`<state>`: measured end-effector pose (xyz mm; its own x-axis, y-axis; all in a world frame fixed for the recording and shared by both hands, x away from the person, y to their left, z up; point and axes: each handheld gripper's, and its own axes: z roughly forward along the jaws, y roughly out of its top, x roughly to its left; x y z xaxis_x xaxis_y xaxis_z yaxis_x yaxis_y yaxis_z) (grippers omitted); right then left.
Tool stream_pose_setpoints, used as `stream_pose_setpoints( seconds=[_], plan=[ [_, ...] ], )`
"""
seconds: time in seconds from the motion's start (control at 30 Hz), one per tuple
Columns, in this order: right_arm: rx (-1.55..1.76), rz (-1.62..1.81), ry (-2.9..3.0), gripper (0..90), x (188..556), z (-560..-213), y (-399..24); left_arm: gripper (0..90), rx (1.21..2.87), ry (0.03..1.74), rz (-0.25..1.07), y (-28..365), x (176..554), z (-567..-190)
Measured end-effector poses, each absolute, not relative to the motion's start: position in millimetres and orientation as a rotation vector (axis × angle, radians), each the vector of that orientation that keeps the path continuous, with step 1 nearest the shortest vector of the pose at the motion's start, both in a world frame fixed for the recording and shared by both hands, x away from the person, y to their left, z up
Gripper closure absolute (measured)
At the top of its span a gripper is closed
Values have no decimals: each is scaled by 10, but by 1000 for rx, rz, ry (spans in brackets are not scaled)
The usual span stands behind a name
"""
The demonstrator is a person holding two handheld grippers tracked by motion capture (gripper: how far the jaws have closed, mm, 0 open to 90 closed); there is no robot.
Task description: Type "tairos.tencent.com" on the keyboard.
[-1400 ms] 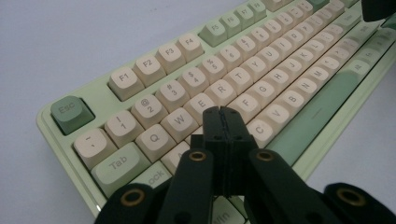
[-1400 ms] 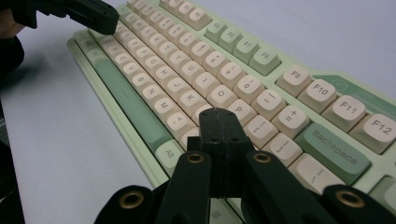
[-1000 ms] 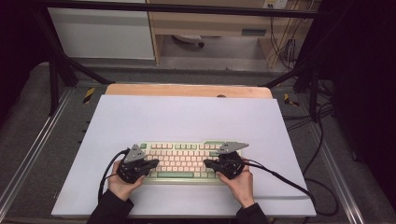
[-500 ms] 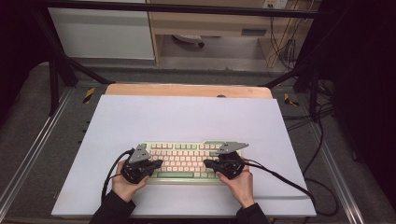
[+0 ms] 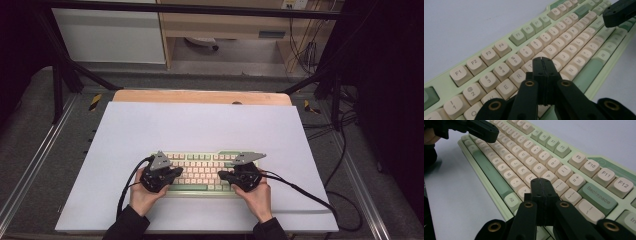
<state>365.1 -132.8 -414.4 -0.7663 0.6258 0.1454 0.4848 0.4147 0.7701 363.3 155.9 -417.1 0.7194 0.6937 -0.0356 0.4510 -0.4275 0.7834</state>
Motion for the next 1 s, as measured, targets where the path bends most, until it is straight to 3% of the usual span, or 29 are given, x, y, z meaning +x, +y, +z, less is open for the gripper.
stream_pose_setpoints(
  seconds=[1.0],
  plan=[
    [993,1280,2498,900,3644,-4132,-1333,900,2122,900,382,1443,3817,-4310]
  ],
)
